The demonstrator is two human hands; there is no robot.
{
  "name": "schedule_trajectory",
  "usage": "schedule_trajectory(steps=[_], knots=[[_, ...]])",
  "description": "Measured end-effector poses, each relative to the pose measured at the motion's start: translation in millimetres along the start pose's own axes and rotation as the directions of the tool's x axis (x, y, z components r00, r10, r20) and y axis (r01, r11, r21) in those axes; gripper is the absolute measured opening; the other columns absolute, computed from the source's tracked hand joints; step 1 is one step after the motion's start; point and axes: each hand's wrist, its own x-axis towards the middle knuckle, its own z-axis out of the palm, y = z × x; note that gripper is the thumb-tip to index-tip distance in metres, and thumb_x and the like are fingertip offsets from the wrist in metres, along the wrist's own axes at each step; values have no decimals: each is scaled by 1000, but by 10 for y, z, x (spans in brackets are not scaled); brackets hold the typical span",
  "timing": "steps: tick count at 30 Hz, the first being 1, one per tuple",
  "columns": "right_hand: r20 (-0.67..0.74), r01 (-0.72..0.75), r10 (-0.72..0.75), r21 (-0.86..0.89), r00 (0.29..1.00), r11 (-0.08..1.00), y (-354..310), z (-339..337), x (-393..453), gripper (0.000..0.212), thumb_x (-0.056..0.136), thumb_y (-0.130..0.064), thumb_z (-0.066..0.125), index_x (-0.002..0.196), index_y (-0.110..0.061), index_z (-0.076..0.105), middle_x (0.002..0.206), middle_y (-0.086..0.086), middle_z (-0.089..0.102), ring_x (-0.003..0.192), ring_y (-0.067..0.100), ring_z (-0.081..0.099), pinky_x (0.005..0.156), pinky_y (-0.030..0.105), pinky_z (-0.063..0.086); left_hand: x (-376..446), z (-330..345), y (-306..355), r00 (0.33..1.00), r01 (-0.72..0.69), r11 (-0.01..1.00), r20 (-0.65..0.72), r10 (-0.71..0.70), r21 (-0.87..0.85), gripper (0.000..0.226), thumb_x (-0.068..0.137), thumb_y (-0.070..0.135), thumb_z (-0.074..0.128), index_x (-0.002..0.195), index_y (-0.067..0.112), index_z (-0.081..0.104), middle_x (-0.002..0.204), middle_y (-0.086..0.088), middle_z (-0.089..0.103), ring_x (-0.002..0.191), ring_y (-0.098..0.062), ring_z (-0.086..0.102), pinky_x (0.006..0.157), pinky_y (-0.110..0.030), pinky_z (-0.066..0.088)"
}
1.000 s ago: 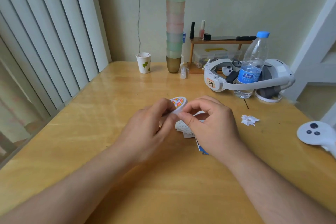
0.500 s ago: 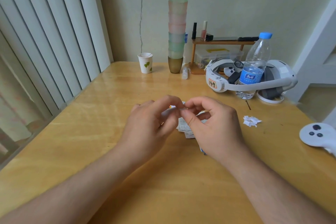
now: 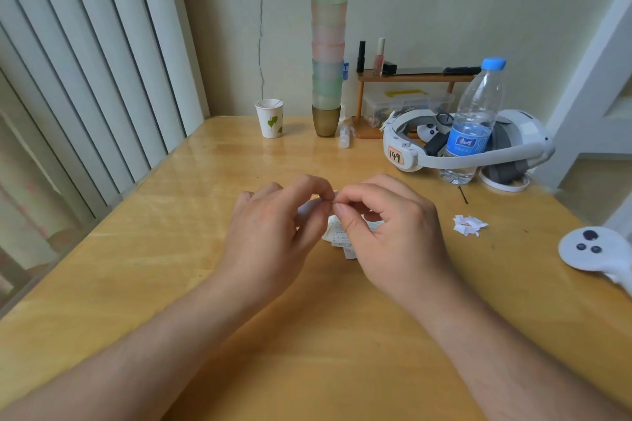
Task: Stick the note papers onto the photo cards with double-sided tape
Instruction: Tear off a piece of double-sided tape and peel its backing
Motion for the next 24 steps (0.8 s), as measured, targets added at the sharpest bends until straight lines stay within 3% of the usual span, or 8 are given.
schedule_trajectory(steps=[4, 7, 12, 15, 18, 21, 24], knots=[[8, -9, 8, 19, 1000, 1000, 9, -15, -2, 5, 92, -19, 73, 96, -19, 77, 102, -5, 58, 93, 15, 61, 74, 33, 54, 1, -11, -27, 1000, -26, 1000, 1, 26, -2, 7, 101, 49, 46, 104, 45, 51, 60, 16, 48, 75, -8, 50, 81, -42, 43], [10, 16, -16, 18, 1000, 1000, 9, -23, 5, 5, 91, -12, 73, 92, -16, 74, 102, -2, 56, 91, 15, 59, 73, 33, 52, 7, -24, -18, 999, -28, 999, 27, 30, -42, 10, 101, 52, 46, 101, 44, 53, 62, 13, 51, 74, -10, 51, 80, -42, 43], [-19, 78, -77, 78, 997, 994, -1, -21, 27, 9, 90, -1, 71, 85, -8, 70, 100, 2, 54, 84, 22, 57, 69, 37, 49, 5, -35, 51, 990, 81, 930, 134, -35, -358, 10, 101, 41, 54, 93, 36, 57, 56, 10, 40, 60, -20, 37, 62, -35, 35], [-29, 92, -90, 104, 996, 990, -10, -23, 32, 11, 92, 3, 69, 83, -4, 68, 99, 3, 52, 84, 22, 55, 68, 36, 48, 1, -44, 129, 980, 163, 815, 185, -70, -556, 14, 104, 33, 58, 94, 24, 61, 66, -17, 39, 64, -33, 34, 58, -35, 42], [-20, 47, -44, 183, 999, 982, -14, 2, 26, 11, 94, 0, 65, 84, -4, 67, 100, 3, 52, 87, 23, 57, 71, 41, 51, -10, -44, 211, 976, 203, 727, 194, -98, -656, 16, 105, 23, 59, 95, 12, 61, 68, -24, 32, 62, -19, 31, 58, -14, 40], [-10, -2, 5, 233, 1000, 973, -2, 14, 29, 8, 94, -4, 65, 87, -7, 68, 104, 3, 53, 95, 24, 60, 77, 43, 54, -11, -32, 278, 973, 230, 666, 185, -139, -709, 21, 97, 29, 58, 94, 8, 60, 67, -20, 30, 61, -15, 32, 57, -15, 38], [0, -23, 24, 270, 1000, 963, -1, 18, 33, 9, 94, -3, 65, 88, -8, 68, 107, 4, 51, 95, 22, 59, 79, 34, 54, -1, -21, 296, 969, 247, 648, 176, -174, -721, 19, 97, 29, 58, 93, 10, 60, 66, -11, 32, 59, -12, 31, 55, -14, 37]])
